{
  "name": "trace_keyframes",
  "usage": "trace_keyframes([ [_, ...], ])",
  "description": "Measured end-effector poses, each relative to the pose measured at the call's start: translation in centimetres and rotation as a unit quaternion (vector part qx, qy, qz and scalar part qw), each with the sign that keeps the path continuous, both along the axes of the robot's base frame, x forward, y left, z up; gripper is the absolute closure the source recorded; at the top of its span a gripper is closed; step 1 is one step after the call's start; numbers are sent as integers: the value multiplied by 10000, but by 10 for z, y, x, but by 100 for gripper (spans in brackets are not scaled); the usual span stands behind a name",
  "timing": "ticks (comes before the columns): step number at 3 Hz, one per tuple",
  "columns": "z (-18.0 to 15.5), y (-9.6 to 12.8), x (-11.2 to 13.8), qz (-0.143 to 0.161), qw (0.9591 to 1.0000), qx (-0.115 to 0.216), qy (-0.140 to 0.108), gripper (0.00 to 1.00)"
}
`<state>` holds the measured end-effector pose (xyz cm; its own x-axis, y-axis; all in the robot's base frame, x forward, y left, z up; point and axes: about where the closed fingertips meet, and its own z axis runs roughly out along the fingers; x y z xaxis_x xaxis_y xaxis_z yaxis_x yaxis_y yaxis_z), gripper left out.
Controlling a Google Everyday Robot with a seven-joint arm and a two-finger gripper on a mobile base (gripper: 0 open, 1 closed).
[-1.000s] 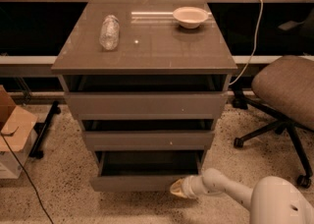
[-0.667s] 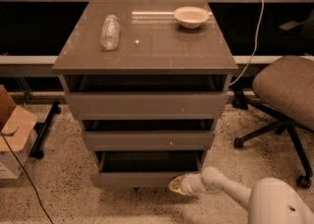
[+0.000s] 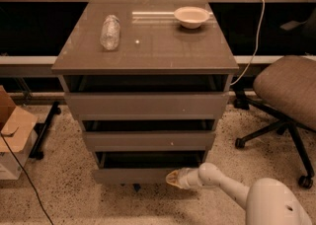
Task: Close bottom drawer
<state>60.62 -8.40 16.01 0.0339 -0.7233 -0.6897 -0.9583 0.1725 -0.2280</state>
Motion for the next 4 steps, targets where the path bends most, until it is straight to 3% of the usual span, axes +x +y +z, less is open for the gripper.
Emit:
trace_keyframes([
  [2, 14, 13, 24, 44, 9993, 112, -351, 34],
  [3, 13, 15, 22, 57, 9994, 120, -334, 11],
  [4, 12, 17, 21, 68, 9994, 127, -325, 0],
])
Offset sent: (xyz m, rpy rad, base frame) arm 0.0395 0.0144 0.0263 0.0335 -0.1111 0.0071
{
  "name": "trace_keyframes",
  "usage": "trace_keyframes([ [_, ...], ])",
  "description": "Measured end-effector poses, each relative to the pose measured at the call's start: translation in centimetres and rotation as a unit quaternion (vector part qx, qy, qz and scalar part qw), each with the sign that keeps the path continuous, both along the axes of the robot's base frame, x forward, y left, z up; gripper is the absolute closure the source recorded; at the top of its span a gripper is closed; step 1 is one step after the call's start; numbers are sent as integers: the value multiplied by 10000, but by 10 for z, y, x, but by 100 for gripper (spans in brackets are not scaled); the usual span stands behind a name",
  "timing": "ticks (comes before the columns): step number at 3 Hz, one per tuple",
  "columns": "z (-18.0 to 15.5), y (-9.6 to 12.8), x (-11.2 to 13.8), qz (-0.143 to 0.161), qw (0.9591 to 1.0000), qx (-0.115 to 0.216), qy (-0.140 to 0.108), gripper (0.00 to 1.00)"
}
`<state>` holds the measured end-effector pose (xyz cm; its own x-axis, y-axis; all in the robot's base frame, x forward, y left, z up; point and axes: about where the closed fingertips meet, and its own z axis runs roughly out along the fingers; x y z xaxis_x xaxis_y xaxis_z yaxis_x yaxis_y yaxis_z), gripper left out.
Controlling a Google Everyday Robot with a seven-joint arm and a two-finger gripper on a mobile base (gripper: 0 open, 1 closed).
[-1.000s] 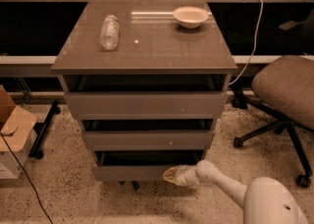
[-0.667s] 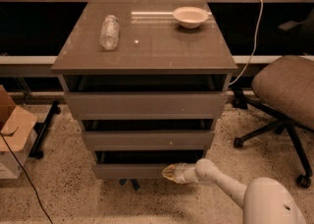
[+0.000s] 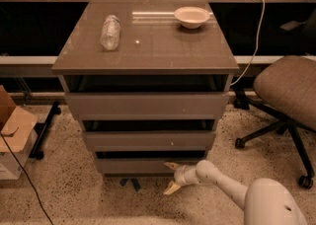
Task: Close bottom drawer
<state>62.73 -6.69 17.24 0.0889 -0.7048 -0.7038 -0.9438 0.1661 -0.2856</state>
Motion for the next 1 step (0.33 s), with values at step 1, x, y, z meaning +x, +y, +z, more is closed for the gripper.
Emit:
trace_keyframes([
  [1, 0, 0, 0, 0, 10000, 0, 0, 0],
])
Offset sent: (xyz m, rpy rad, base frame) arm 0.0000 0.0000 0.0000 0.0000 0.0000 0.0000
